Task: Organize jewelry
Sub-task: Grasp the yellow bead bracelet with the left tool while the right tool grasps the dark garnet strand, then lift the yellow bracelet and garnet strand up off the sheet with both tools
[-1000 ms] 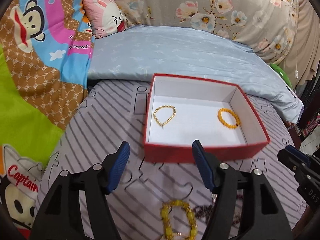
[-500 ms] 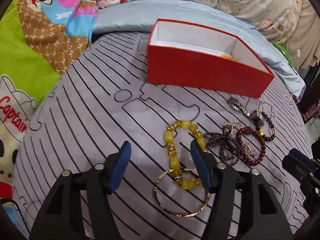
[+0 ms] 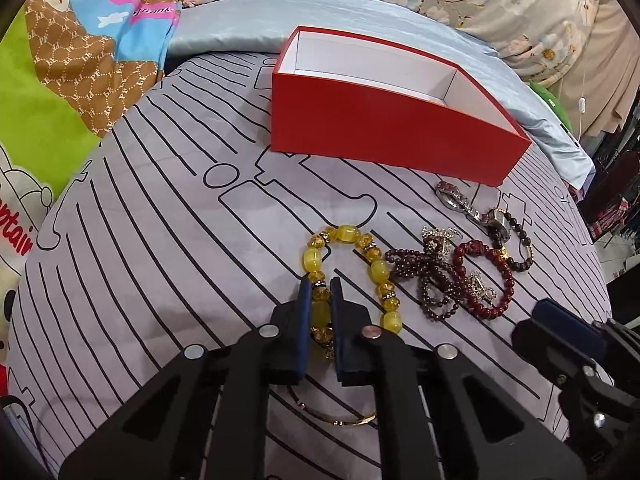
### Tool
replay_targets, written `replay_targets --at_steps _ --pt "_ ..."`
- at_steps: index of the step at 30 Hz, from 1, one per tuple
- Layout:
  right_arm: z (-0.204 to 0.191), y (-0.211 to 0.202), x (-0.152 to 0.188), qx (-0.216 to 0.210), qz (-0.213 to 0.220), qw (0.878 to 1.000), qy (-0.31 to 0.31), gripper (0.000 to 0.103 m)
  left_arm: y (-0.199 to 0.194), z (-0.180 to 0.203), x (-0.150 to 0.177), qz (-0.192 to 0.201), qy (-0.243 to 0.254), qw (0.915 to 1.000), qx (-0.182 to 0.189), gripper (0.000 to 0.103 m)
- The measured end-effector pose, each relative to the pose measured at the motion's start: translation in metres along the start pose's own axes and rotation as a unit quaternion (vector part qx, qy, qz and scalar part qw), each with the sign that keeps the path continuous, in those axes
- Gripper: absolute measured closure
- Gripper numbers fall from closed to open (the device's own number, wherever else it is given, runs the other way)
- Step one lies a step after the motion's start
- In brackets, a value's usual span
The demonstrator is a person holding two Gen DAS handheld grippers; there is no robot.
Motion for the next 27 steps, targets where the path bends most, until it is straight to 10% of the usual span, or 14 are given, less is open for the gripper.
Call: replay_targets --at_steps 27 --pt "-0.008 0.036 -0.021 -0.014 -0.019 1.000 -0.001 0.103 -0.043 -0.026 -0.006 0.018 -0.032 0.9991 0.020 0.095"
Point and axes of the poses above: each gripper's, at about its wrist camera, not at the fingertips, and y roughly the way its jaws point, z to its right, x to its underside, the point moved 4 cm from there along y, roughly the way its jaws point, and after that the axes turned 9 degrees about -x, right-handed, at the moved point
